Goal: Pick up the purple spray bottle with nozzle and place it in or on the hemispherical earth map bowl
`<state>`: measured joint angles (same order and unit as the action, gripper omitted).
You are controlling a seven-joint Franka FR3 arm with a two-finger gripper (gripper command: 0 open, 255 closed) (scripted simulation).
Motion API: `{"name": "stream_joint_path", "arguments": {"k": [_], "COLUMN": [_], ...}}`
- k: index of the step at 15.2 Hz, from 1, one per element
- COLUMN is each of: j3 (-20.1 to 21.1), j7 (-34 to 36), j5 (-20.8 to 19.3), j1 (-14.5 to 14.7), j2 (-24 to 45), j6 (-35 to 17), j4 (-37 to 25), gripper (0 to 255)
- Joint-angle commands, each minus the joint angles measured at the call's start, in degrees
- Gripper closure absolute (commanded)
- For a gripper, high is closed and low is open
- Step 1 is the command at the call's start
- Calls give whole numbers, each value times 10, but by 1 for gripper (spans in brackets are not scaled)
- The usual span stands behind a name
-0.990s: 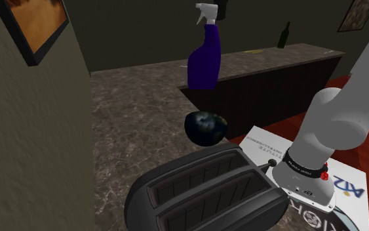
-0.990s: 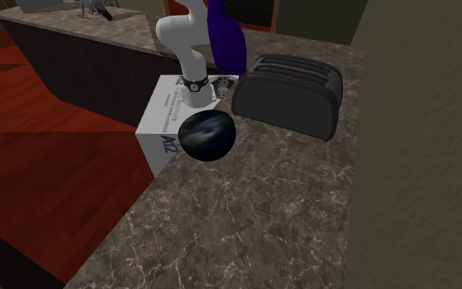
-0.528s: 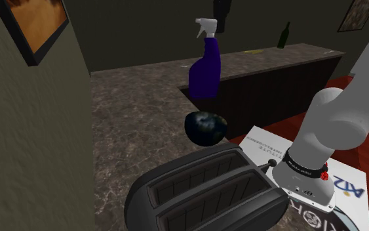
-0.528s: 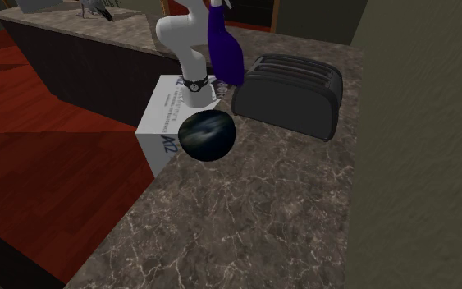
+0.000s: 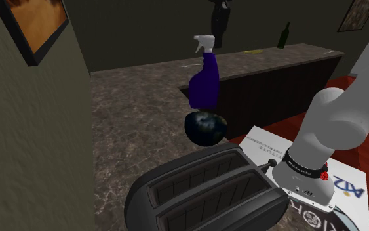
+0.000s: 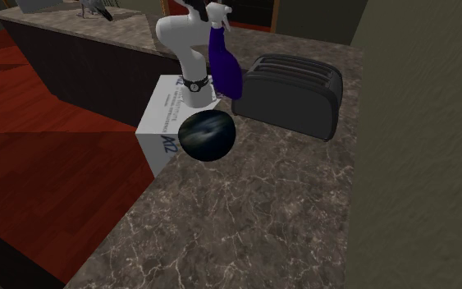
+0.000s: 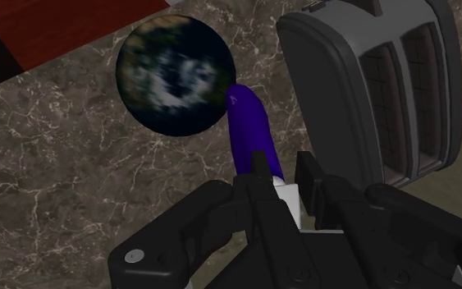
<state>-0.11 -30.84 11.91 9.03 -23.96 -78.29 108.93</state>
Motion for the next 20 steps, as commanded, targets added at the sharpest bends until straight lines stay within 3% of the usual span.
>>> {"name": "stream_joint_path", "arguments": {"k": [1, 14, 20], "j3": [1, 5, 5], "j7": [-3, -21, -22], "j5": [0, 0, 0], "j1": [0, -1, -1], "j2": [-7, -29, -29], "j6": [-15, -112, -117], "j4": [22, 142, 148], "gripper": [255, 255, 255]}}
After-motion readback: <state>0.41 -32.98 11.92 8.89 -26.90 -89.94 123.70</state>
